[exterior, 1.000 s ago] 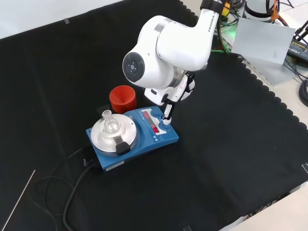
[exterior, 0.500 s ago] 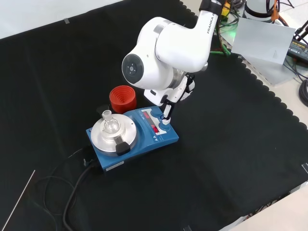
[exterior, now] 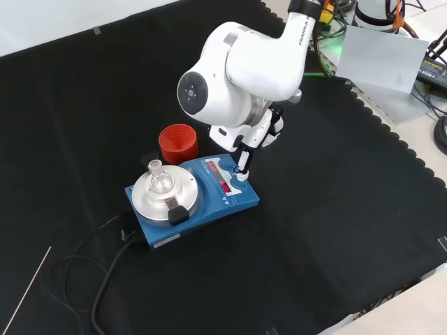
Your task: Turn on the heater.
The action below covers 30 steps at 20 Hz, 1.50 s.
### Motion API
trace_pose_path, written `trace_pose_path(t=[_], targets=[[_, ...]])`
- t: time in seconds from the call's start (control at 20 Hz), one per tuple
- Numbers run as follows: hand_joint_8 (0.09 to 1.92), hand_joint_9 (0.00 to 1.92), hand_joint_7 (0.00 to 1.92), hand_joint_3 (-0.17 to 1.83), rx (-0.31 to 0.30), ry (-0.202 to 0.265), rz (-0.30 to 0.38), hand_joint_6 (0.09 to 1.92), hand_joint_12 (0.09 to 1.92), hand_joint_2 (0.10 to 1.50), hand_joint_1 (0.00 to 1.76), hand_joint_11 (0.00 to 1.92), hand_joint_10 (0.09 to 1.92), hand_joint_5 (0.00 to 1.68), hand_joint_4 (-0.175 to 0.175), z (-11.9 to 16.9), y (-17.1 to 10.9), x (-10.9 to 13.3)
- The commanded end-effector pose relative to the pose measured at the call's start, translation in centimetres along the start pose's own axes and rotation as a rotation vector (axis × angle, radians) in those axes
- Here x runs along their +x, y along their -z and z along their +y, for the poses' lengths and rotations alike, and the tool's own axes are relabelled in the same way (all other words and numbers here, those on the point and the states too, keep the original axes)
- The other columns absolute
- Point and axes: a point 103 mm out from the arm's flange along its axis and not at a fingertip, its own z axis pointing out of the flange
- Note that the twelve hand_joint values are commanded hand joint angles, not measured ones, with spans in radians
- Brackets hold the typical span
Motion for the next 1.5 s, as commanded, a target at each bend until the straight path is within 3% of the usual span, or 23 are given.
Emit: trace_pose_path(t=[0.05,0.15,0.45,0.55,0.6,0.7,0.75,0.8,0.9,1.1,1.15,1.2,1.5], targets=[[1.92,1.92,1.79,1.37,0.006,0.049,-0.023,0.23,1.64,0.48,1.62,1.91,1.86,0.43,-0.021,0.1,0.6,0.1],[1.92,1.92,1.79,1.37,0.008,0.058,-0.028,0.23,1.64,0.48,1.62,1.91,1.86,0.43,-0.021,0.1,0.6,0.2],[1.92,1.92,1.79,1.37,0.034,-0.015,-0.046,0.23,1.64,0.48,1.62,1.91,1.86,0.43,-0.021,0.2,0.5,0.1],[1.92,1.92,1.79,1.37,0.032,-0.009,-0.053,0.23,1.64,0.48,1.62,1.91,1.86,0.43,-0.021,0.2,0.5,0.0],[1.92,1.92,1.79,1.37,0.014,0.052,-0.031,0.23,1.64,0.48,1.62,1.91,1.86,0.44,-0.021,0.1,0.6,-0.1],[1.92,1.92,1.79,1.37,0.004,0.074,-0.013,0.23,1.64,0.48,1.61,1.91,1.86,0.44,-0.02,0.1,0.6,-0.8],[1.92,1.92,1.79,1.37,0.008,0.062,-0.011,0.23,1.64,0.48,1.61,1.91,1.86,0.44,-0.02,0.1,0.5,-1.4],[1.92,1.92,1.79,1.37,0.014,0.017,-0.028,0.23,1.64,0.48,1.61,1.91,1.86,0.44,-0.02,0.1,0.8,-0.5],[1.92,1.92,1.79,1.37,0.023,-0.005,-0.033,0.23,1.64,0.48,1.61,1.91,1.86,0.44,-0.02,0.3,0.8,-0.2],[1.92,1.92,1.79,1.37,0.036,-0.013,-0.032,0.23,1.64,0.48,1.61,1.91,1.85,0.45,-0.02,0.5,0.3,-0.9],[1.92,1.92,1.79,1.37,0.025,0.03,-0.02,0.23,1.64,0.48,1.61,1.91,1.85,0.45,-0.02,0.5,0.2,-0.9],[1.92,1.92,1.79,1.37,0.026,0.031,-0.017,0.23,1.64,0.48,1.61,1.91,1.85,0.45,-0.02,0.6,0.1,-1.0],[1.92,1.92,1.79,1.37,0.049,-0.013,-0.035,0.24,1.64,0.48,1.61,1.91,1.86,0.45,-0.02,0.7,-0.2,-0.8]])
